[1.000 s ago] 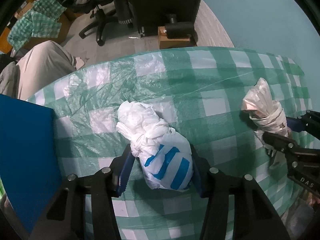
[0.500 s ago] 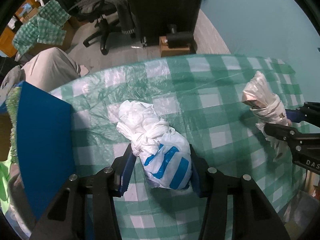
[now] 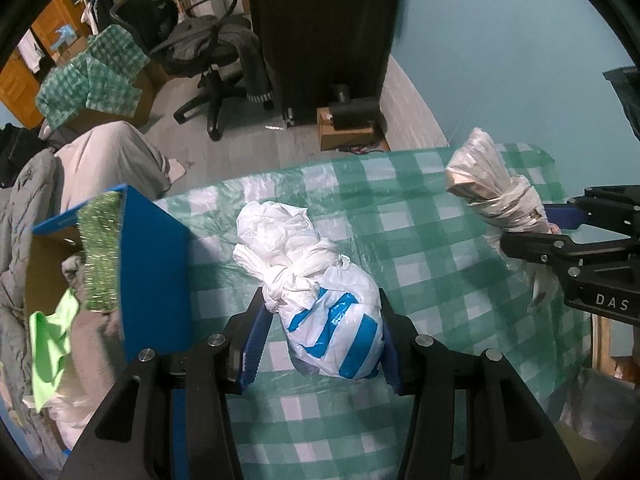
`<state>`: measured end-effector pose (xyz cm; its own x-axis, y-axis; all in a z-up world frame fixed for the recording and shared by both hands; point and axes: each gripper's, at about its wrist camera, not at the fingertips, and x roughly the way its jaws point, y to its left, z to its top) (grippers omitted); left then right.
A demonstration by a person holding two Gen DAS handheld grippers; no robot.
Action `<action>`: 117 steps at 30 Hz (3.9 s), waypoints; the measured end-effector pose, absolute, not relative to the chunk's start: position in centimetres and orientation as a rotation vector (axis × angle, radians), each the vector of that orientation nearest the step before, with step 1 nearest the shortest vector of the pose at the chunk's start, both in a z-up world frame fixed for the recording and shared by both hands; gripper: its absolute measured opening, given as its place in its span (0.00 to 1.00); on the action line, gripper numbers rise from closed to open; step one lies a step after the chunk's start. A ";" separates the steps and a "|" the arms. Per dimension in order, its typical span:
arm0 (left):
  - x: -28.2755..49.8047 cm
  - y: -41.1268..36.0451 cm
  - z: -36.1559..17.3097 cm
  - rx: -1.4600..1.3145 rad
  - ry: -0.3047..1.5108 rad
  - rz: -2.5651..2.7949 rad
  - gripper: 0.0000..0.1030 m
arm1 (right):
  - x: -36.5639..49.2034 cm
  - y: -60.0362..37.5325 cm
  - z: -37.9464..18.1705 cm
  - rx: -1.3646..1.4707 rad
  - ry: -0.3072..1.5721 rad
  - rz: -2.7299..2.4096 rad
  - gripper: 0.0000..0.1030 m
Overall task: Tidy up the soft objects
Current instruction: 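Carry the white bag bundle over the box with the right tool while the left tool carries the striped bundle, then open the right tool to drop the bag bundle in the box while the left tool releases the striped bundle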
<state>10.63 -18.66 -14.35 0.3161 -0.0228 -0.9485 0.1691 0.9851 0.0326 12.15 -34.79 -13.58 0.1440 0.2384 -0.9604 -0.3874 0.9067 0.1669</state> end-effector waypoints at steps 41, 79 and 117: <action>5.8 -1.4 -6.5 0.024 1.168 0.010 0.49 | 11.7 -17.9 -6.2 -0.235 1.278 0.645 0.35; 8.6 10.3 -11.9 -0.052 1.248 0.051 0.65 | 13.9 -0.9 -10.3 -0.325 1.340 0.670 0.41; 1.7 6.8 -3.9 -0.023 1.151 0.148 0.86 | 9.0 -7.9 -1.2 -0.215 1.163 0.604 0.74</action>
